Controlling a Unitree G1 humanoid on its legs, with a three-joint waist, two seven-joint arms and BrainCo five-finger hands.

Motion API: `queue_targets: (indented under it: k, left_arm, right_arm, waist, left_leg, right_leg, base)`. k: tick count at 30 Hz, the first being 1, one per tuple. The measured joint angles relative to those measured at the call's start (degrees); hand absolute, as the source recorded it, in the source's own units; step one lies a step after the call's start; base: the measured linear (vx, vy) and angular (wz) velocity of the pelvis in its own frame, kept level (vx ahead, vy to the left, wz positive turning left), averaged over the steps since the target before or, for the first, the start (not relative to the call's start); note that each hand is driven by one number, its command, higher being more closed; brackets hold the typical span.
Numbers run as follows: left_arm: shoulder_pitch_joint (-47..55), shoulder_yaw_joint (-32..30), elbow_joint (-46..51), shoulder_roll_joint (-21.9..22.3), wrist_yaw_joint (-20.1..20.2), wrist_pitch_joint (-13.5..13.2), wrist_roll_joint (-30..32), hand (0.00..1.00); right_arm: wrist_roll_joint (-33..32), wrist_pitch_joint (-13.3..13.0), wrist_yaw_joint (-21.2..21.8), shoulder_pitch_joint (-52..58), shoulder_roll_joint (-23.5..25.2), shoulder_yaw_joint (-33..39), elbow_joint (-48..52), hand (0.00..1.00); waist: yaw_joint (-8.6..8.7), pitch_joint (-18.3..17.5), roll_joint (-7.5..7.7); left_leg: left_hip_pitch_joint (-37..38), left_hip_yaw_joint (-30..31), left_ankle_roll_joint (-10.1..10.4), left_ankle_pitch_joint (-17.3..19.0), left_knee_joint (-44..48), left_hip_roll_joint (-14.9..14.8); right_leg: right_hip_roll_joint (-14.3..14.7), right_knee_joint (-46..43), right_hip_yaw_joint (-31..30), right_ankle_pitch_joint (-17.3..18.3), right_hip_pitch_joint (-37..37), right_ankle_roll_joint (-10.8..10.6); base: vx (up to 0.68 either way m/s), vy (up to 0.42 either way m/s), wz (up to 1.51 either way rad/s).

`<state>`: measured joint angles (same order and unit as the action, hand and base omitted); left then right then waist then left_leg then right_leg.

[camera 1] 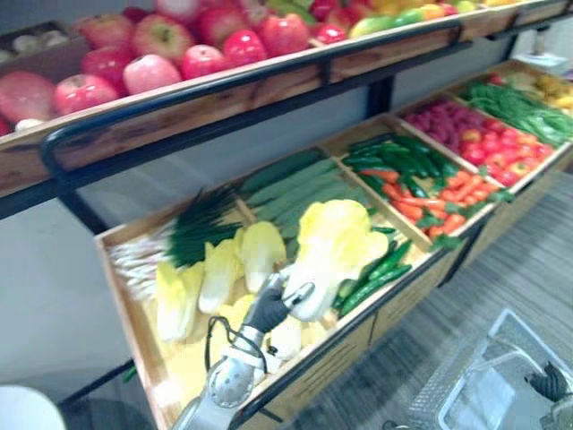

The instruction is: Pick vegetable in the basket

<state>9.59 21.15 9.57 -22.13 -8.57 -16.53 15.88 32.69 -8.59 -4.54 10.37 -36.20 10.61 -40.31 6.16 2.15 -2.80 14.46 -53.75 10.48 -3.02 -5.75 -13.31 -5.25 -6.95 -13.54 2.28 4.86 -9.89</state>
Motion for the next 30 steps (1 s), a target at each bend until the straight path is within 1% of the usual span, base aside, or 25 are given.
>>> queue_targets:
  k: [2, 3, 4, 6, 7, 8, 9, 10, 11, 13, 14, 15, 18, 21, 25, 27, 30]
  left_arm:
    - [-1.31, 2.37, 0.86, -0.96, 1.16, -0.21, -0.14, 1.0]
    - [-1.89, 3.64, 1.96, -1.51, 2.16, -0.77, -2.05, 1.0]
    - [-2.53, 4.33, 2.28, -1.77, 2.42, -1.0, -2.32, 1.0]
    - [-5.13, 6.99, 2.7, -2.22, 4.06, -1.2, -4.79, 1.0]
    - [-5.75, 7.63, 2.69, -2.46, 4.37, -1.22, -5.32, 1.0]
    - [-6.95, 8.98, 2.6, -3.09, 5.01, -1.23, -7.01, 1.0]
    - [-7.62, 9.71, 2.5, -3.27, 5.29, -1.23, -7.61, 1.0]
    - [-8.82, 10.91, 2.48, -3.38, 6.3, -1.26, -9.15, 1.0]
    - [-9.91, 12.16, 2.4, -3.52, 6.96, -1.26, -10.3, 1.0]
    - [-12.07, 14.32, 1.58, -4.24, 8.17, -1.3, -11.4, 1.0]
    - [-12.79, 15.04, 1.31, -4.53, 8.86, -1.3, -11.59, 1.0]
    - [-15.15, 17.81, 0.82, -5.31, 10.07, -1.3, -13.28, 1.0]
    - [-17.12, 20.99, 0.78, -5.34, 11.51, -1.3, -13.6, 1.0]
    - [-19.59, 26.64, 0.75, -5.62, 14.16, -1.31, -15.3, 1.0]
    - [-21.33, 30.56, 0.51, -5.77, 15.88, -1.31, -15.77, 1.0]
    - [-22.64, 33.8, -0.45, -5.76, 16.84, -1.31, -15.8, 1.0]
    - [-24.19, 37.07, -1.57, -5.73, 18.15, -1.31, -15.78, 1.0]
  right_arm:
    - [0.72, -0.67, 0.59, 1.12, -1.71, -1.87, 4.08, 1.0]
    - [1.01, -1.31, 1.54, 1.16, -2.73, -3.08, 6.92, 1.0]
    - [1.01, -1.58, 1.82, 1.27, -3.26, -3.75, 8.16, 1.0]
    - [0.97, -2.41, 3.05, 1.24, -6.16, -7.4, 12.99, 1.0]
    - [0.97, -2.62, 3.32, 1.13, -6.77, -8.39, 14.26, 1.0]
    - [0.96, -3.34, 4.07, 0.93, -8.32, -10.69, 16.96, 1.0]
    - [0.96, -3.83, 4.36, 0.87, -9.32, -11.87, 17.96, 1.0]
    - [0.95, -4.5, 5.03, 0.45, -11.21, -14.33, 19.66, 1.0]
    - [0.97, -5.0, 5.41, -0.8, -12.56, -16.8, 20.44, 1.0]
    - [0.97, -5.94, 6.78, -3.35, -13.7, -20.64, 20.43, 1.0]
    - [0.99, -6.01, 7.11, -4.02, -13.98, -21.72, 20.43, 1.0]
    - [1.01, -6.38, 7.75, -5.31, -15.0, -23.8, 20.41, 1.0]
    - [1.0, -6.39, 8.92, -6.63, -16.09, -25.83, 20.3, 1.0]
    - [1.03, -6.58, 10.03, -8.34, -17.62, -29.14, 20.23, 1.0]
    - [1.01, -6.57, 10.63, -8.72, -18.12, -29.2, 20.23, 1.0]
    - [1.01, -6.57, 11.21, -10.0, -18.5, -30.23, 20.25, 1.0]
    - [1.01, -6.75, 11.27, -11.46, -19.1, -31.41, 20.78, 1.0]
  waist:
    - [0.01, 0.01, 0.03]
    - [-0.03, 0.02, 0.04]
    - [-0.03, 0.07, 0.12]
    - [-0.08, 0.11, 0.1]
    - [-0.12, 0.11, 0.16]
    - [0.06, 0.28, 0.37]
    - [0.19, 0.3, 0.34]
    - [0.38, 0.37, 0.27]
    - [0.43, 0.72, 0.0]
    - [1.04, 1.45, 0.08]
    - [1.19, 1.56, 0.15]
    - [1.42, 2.47, 0.24]
    - [1.57, 3.34, 0.13]
    - [1.66, 3.51, 0.1]
    - [1.8, 3.55, 0.16]
    - [2.33, 3.58, 0.17]
    - [3.12, 3.93, 0.21]
  left_leg:
    - [0.89, -2.47, 0.48, 0.4, 0.08, -0.03]
    - [1.31, -4.41, 0.54, 0.48, 0.19, 0.1]
    - [1.62, -5.41, 0.55, 0.51, 0.21, 0.15]
    - [2.66, -8.95, 0.75, 0.66, 0.34, 0.18]
    - [2.8, -9.89, 1.08, 0.89, 1.01, -0.05]
    - [3.11, -11.26, 1.75, 2.16, 3.63, -0.99]
    - [3.12, -11.72, 1.98, 2.88, 4.86, -1.56]
    - [3.32, -12.92, 2.11, 4.09, 7.3, -2.47]
    - [4.02, -14.24, 2.24, 4.43, 8.96, -3.11]
    - [4.9, -16.0, 2.31, 5.34, 11.17, -4.14]
    - [4.99, -16.4, 2.43, 5.62, 11.75, -4.36]
    - [5.56, -17.39, 2.83, 6.33, 12.9, -4.76]
    - [5.94, -18.57, 2.94, 7.53, 14.52, -5.34]
    - [6.65, -19.81, 3.19, 8.58, 16.08, -5.6]
    - [6.77, -20.46, 3.22, 9.67, 17.15, -5.88]
    - [6.76, -20.59, 3.27, 10.22, 18.0, -6.08]
    - [6.76, -20.7, 3.24, 10.63, 18.53, -6.16]
  right_leg:
    - [0.57, -0.45, -1.95, 0.02, 0.82, -0.07]
    - [1.0, -0.92, -3.35, 0.1, 1.82, -0.38]
    - [1.18, -1.21, -3.83, 0.17, 2.24, -0.51]
    - [1.73, -1.48, -4.89, -0.16, 3.58, -0.79]
    - [1.94, -1.75, -5.16, -0.38, 3.96, -0.95]
    - [2.23, -2.42, -5.8, -0.62, 4.41, -1.17]
    - [2.31, -2.62, -6.02, -0.67, 4.58, -1.22]
    - [2.59, -3.33, -6.76, -0.92, 5.02, -0.9]
    - [3.17, -3.58, -7.87, -1.42, 5.02, -0.53]
    - [3.89, -4.17, -8.95, -1.51, 4.93, -0.55]
    - [4.06, -4.17, -9.21, -1.52, 5.0, -0.55]
    - [4.3, -4.25, -9.94, -1.53, 4.99, -0.57]
    - [4.5, -4.28, -10.79, -1.56, 4.99, -0.63]
    - [4.67, -4.27, -11.83, -1.65, 4.94, -0.79]
    - [4.58, -4.15, -12.3, -1.75, 4.97, -0.99]
    - [4.43, -4.12, -12.39, -1.78, 4.98, -1.06]
    - [4.33, -4.06, -12.52, -1.86, 4.98, -1.19]
  base:
    - [-0.12, -0.041, -0.59]
    - [-0.11, -0.031, -0.66]
    - [-0.09, -0.019, -0.66]
    - [-0.06, -0.012, -0.63]
    - [-0.01, -0.002, -0.66]
    - [0.01, 0.0, -0.5]
    - [0.04, -0.007, -0.56]
    - [0.07, 0.014, -0.53]
    - [0.08, 0.02, -0.54]
    - [0.05, 0.03, -0.4]
    - [0.02, 0.036, -0.35]
    - [0.01, 0.038, -0.28]
    - [-0.02, 0.043, -0.21]
    - [-0.01, 0.039, -0.17]
    - [-0.02, 0.018, -0.08]
    - [0.0, 0.0, 0.0]
    - [0.0, 0.0, 0.0]
